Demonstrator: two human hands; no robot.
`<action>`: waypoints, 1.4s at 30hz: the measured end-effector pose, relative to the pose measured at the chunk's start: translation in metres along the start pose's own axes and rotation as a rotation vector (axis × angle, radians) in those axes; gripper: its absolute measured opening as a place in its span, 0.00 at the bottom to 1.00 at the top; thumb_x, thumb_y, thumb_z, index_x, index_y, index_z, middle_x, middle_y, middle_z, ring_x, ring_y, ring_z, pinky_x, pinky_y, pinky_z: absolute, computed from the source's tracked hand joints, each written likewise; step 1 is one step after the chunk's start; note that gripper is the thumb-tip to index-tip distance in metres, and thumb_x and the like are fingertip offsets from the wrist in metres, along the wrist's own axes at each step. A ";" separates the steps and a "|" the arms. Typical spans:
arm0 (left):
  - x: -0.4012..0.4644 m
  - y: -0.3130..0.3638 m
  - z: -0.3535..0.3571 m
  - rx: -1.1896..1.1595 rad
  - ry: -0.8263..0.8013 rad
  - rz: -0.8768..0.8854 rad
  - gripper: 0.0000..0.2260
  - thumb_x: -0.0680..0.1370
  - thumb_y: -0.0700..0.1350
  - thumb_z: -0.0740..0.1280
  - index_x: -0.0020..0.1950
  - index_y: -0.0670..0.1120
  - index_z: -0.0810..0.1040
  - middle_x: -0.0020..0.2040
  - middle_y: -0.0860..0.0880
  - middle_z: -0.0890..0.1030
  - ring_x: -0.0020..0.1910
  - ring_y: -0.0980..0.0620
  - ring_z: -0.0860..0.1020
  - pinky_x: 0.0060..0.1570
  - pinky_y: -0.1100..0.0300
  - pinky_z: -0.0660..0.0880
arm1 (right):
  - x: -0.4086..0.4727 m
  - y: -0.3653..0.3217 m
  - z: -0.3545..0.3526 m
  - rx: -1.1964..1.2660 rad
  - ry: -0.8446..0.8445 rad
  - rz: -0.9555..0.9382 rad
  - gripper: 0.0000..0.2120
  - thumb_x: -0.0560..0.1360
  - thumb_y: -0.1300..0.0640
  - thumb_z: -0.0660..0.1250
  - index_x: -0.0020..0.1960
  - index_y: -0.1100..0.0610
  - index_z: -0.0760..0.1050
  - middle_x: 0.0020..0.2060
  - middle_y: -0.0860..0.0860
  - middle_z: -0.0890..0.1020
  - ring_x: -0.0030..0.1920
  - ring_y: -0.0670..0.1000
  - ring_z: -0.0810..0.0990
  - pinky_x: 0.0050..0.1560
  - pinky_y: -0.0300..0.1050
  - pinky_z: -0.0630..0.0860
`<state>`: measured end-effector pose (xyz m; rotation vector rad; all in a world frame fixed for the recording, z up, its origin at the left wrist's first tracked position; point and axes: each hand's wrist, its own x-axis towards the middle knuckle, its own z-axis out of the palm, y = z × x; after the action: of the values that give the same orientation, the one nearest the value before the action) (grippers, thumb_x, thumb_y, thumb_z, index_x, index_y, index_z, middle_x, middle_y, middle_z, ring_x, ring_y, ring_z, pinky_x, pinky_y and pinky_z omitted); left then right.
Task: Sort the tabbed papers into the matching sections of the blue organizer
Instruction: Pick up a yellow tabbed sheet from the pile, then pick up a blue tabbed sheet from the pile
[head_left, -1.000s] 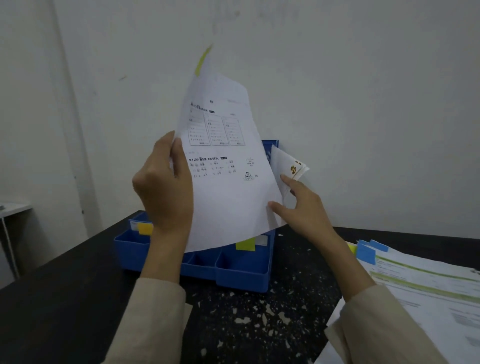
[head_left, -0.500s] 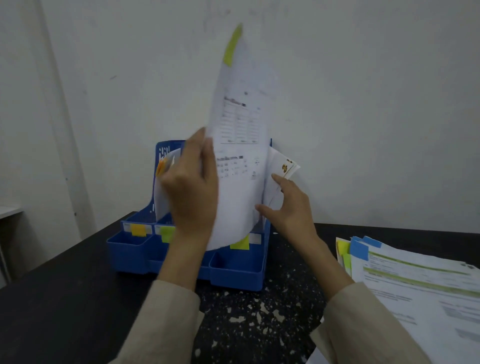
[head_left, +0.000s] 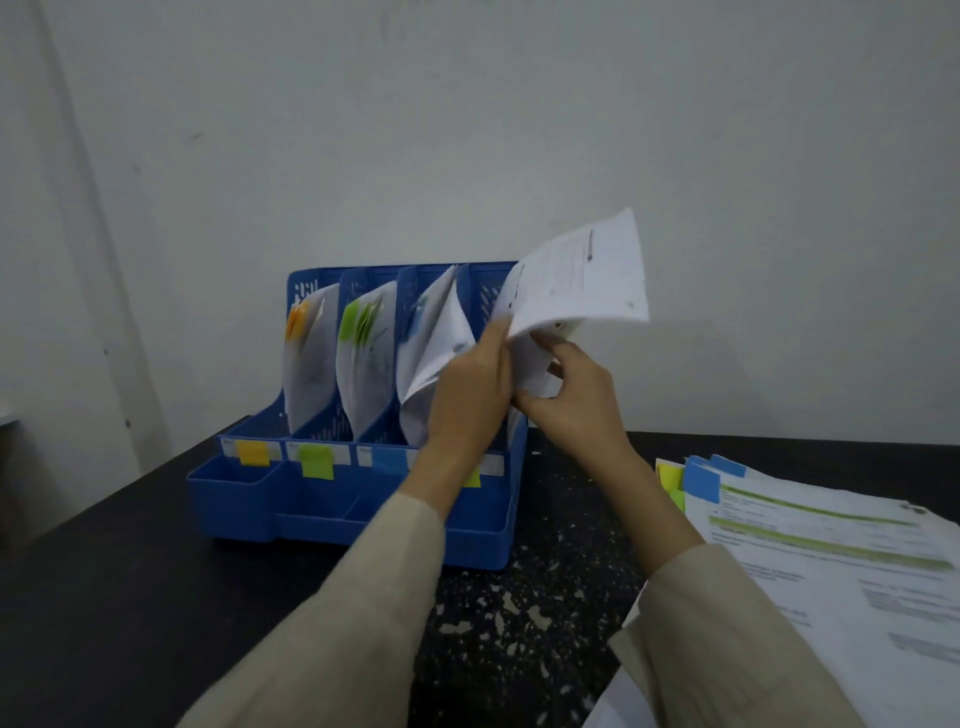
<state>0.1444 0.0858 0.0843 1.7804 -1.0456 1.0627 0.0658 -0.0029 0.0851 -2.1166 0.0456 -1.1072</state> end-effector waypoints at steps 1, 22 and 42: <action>-0.009 -0.004 0.004 0.042 -0.053 0.027 0.16 0.79 0.40 0.57 0.66 0.38 0.73 0.33 0.39 0.79 0.28 0.44 0.76 0.29 0.54 0.76 | 0.001 0.002 0.000 0.002 -0.003 0.009 0.21 0.71 0.64 0.70 0.63 0.63 0.73 0.58 0.56 0.78 0.57 0.51 0.76 0.48 0.27 0.68; -0.042 -0.002 -0.011 0.013 -0.611 -0.485 0.16 0.81 0.45 0.55 0.34 0.43 0.66 0.32 0.48 0.72 0.35 0.49 0.72 0.34 0.57 0.64 | 0.000 0.003 -0.003 0.000 -0.055 0.024 0.26 0.74 0.62 0.68 0.71 0.60 0.66 0.66 0.54 0.72 0.64 0.51 0.72 0.54 0.30 0.66; -0.039 -0.009 -0.005 -0.160 -0.489 -0.409 0.09 0.82 0.42 0.54 0.45 0.44 0.69 0.36 0.44 0.77 0.35 0.46 0.75 0.38 0.51 0.72 | 0.001 -0.002 -0.006 0.050 -0.108 -0.048 0.23 0.75 0.62 0.68 0.69 0.57 0.70 0.65 0.53 0.74 0.56 0.43 0.72 0.53 0.28 0.66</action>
<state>0.1394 0.1027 0.0476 2.0530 -0.9489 0.2908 0.0614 -0.0050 0.0888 -2.1394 -0.0833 -1.0096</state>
